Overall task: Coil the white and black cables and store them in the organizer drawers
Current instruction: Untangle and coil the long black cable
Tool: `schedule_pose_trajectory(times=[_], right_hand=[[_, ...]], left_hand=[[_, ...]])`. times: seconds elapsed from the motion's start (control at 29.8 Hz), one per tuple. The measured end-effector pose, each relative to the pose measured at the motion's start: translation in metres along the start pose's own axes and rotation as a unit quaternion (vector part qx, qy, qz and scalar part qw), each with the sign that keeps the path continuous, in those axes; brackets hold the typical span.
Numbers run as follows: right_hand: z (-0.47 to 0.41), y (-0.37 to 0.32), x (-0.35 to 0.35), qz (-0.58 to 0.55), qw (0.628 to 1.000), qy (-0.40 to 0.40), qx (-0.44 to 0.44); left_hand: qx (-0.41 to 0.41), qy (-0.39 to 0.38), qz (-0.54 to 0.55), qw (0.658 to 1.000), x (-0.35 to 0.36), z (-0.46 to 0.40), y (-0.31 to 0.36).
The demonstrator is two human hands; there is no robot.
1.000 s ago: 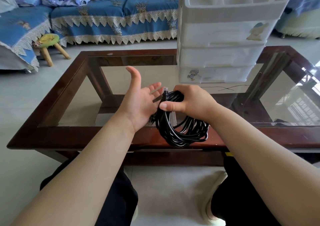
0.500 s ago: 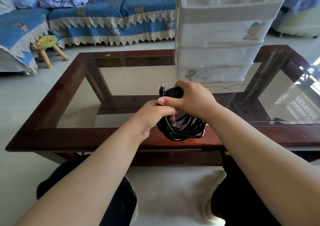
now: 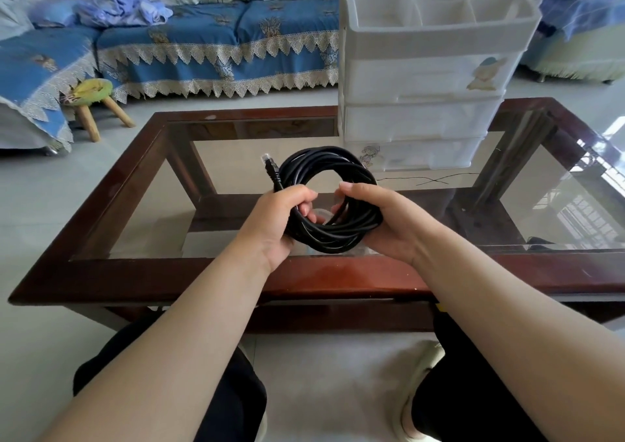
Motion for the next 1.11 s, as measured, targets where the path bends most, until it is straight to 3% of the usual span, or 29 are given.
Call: schedule_pose_trajectory(times=[0.13, 0.37, 0.57, 0.7, 0.84, 0.91, 0.97, 1.04, 1.11], right_hand=[[-0.001, 0.003, 0.003, -0.062, 0.996, 0.06, -0.018], [-0.001, 0.012, 0.01, -0.008, 0.981, 0.18, -0.069], [-0.005, 0.01, 0.011, 0.027, 0.962, 0.236, -0.133], [-0.004, 0.014, 0.009, 0.048, 0.967, 0.217, -0.122], [-0.001, 0.009, 0.007, 0.128, 0.981, 0.133, -0.063], [-0.002, 0.001, 0.002, 0.229, 0.958, 0.151, -0.085], [0.003, -0.012, 0.008, 0.3, 0.915, 0.183, -0.2], [0.008, -0.022, 0.018, 0.427, 0.836, 0.137, -0.317], [0.006, -0.024, 0.028, 0.557, 0.771, 0.071, -0.299]], left_hand=[[-0.017, 0.016, 0.002, 1.0, 0.005, 0.003, -0.001], [-0.074, 0.027, -0.057, 0.995, 0.001, -0.003, -0.003], [-0.072, 0.035, -0.033, 0.996, 0.002, -0.005, -0.007], [-0.08, 0.035, -0.03, 0.996, 0.002, -0.006, -0.007], [-0.048, 0.068, -0.161, 0.983, -0.01, -0.008, 0.011], [-0.007, 0.109, -0.269, 0.957, -0.018, -0.012, 0.019], [0.02, 0.12, -0.37, 0.921, -0.017, -0.012, 0.022], [0.021, 0.087, -0.453, 0.887, -0.007, -0.007, 0.02], [0.024, 0.028, -0.532, 0.846, 0.007, -0.003, 0.014]])
Point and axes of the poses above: each hand's wrist, its own z-axis away from the middle knuckle, its own x-axis out of the palm, y = z × x, the point moved 2 cm from there along -z, towards the middle knuckle, and after that the axes turned 7 degrees about -x, right-handed, at the moved point
